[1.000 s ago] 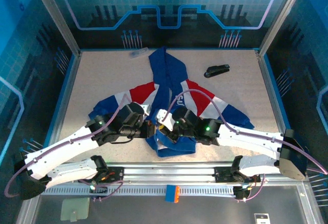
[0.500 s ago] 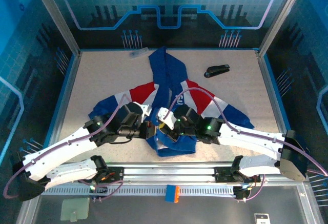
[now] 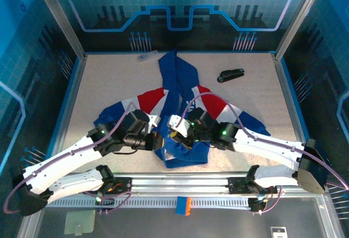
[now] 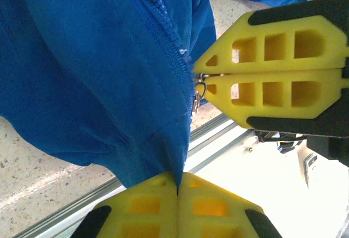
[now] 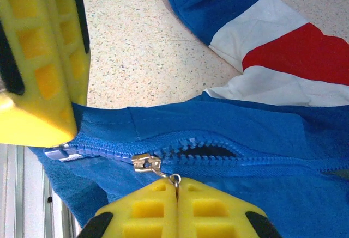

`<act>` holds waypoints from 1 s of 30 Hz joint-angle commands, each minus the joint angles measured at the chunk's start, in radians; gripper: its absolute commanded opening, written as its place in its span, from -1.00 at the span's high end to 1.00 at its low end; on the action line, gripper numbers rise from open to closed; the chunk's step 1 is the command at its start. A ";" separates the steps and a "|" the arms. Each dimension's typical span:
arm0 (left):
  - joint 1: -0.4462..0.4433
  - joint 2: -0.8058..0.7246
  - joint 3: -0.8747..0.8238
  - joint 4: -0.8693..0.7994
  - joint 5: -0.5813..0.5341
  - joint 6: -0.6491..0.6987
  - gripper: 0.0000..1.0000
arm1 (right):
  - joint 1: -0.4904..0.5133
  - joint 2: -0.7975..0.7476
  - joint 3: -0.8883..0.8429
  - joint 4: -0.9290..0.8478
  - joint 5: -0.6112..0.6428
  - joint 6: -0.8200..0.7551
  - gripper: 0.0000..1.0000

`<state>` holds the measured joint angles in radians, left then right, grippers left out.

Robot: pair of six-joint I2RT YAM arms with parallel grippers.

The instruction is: Zip up the jacket

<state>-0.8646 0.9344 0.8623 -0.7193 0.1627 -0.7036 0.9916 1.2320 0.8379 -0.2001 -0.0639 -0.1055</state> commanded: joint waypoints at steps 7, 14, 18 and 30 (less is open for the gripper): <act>0.002 -0.078 -0.057 -0.012 0.082 -0.001 1.00 | -0.059 0.067 0.035 -0.038 0.062 0.051 1.00; 0.002 -0.093 -0.102 -0.014 0.074 -0.019 1.00 | -0.077 0.085 0.074 -0.023 0.085 0.083 1.00; 0.003 -0.091 -0.125 -0.005 0.071 -0.023 1.00 | -0.084 0.110 0.098 -0.048 0.097 0.074 1.00; 0.003 -0.104 -0.202 0.011 0.029 -0.070 1.00 | -0.109 0.219 0.179 -0.084 0.124 0.081 1.00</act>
<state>-0.8627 0.8520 0.6830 -0.6529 0.1783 -0.7422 0.9142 1.4281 0.9649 -0.2722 -0.0013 -0.0406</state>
